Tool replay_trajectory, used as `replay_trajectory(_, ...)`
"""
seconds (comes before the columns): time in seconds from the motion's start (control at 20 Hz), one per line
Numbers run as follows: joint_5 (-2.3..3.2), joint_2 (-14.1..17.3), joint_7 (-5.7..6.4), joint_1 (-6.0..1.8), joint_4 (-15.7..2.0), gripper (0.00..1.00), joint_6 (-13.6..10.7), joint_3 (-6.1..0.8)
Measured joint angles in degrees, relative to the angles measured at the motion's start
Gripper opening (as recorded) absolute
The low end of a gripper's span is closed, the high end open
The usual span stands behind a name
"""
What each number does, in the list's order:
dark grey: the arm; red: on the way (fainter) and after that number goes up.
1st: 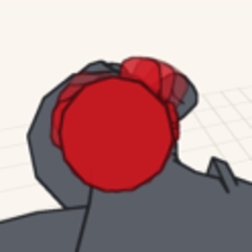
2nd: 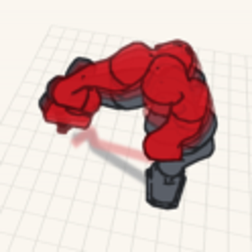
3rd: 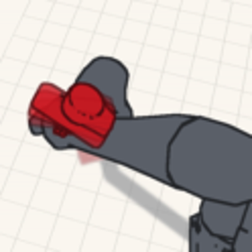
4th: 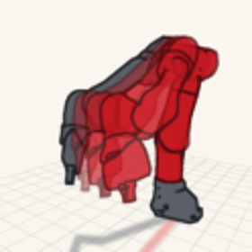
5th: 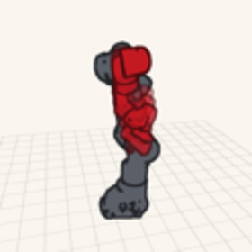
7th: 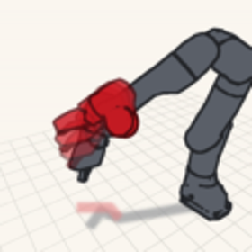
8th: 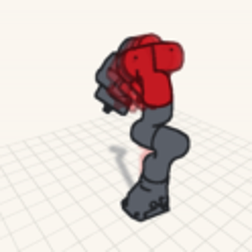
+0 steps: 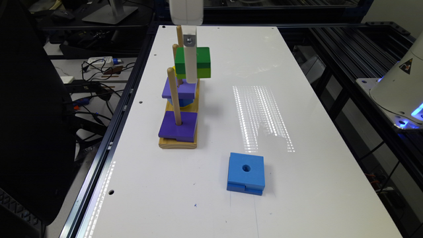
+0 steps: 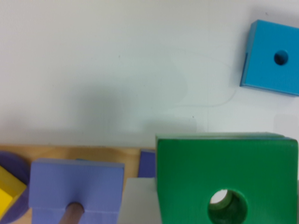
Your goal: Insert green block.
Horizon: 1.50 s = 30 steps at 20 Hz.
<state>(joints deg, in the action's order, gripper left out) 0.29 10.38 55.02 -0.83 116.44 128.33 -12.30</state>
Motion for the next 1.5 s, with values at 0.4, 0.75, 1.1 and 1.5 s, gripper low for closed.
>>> replay_trajectory(0.4,-0.01,-0.70,0.00,0.00,0.40,0.00,0.00,0.00)
replay_trajectory(0.75,-0.04,-1.13,-0.01,-0.12,0.32,0.00,0.23,0.02)
replay_trajectory(1.1,-0.04,-0.84,-0.20,-0.55,-0.05,0.00,1.02,0.03)
replay_trajectory(1.5,-0.04,0.06,-0.20,-0.50,-1.29,0.00,1.25,-0.04)
